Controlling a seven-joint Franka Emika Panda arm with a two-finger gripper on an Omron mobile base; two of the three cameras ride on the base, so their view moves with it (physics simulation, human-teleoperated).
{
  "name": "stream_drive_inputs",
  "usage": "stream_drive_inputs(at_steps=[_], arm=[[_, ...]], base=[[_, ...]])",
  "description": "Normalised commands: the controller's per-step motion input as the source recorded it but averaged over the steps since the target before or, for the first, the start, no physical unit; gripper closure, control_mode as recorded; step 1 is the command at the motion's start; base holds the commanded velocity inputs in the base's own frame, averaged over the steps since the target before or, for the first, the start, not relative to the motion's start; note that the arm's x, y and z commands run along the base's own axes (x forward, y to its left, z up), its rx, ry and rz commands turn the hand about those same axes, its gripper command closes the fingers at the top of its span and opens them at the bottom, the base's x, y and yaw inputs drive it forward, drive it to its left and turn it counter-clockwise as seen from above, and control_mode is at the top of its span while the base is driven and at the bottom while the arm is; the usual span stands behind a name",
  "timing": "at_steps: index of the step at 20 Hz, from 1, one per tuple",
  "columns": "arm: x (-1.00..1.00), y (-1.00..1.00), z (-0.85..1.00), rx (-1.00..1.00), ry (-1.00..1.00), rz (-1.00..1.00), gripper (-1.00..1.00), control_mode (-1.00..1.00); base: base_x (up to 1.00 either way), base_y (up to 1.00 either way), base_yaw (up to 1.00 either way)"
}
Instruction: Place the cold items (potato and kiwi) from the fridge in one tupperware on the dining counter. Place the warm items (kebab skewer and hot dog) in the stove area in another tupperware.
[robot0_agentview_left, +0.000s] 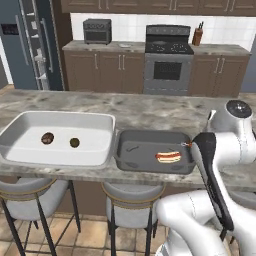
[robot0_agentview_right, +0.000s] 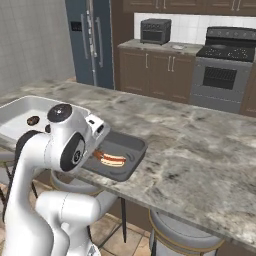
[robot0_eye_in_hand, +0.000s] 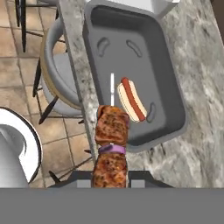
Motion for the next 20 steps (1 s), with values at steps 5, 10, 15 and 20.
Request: stream_drive_inputs(at_steps=[5, 10, 15, 20], arm=[[0.97, 0.34, 0.29, 0.02, 0.4, 0.42, 1.0, -1.0], [1.0, 0.86, -0.13, -0.06, 0.43, 0.15, 1.0, -1.0], [1.0, 0.73, -0.91, -0.01, 0.06, 0.01, 1.0, -1.0], [0.89, 0.18, -1.0, 0.02, -0.1, 0.0, 1.0, -1.0]], base=[[0.0, 0.0, 0.0], [0.0, 0.0, 0.0], [0.0, 0.0, 0.0], [0.0, 0.0, 0.0]])
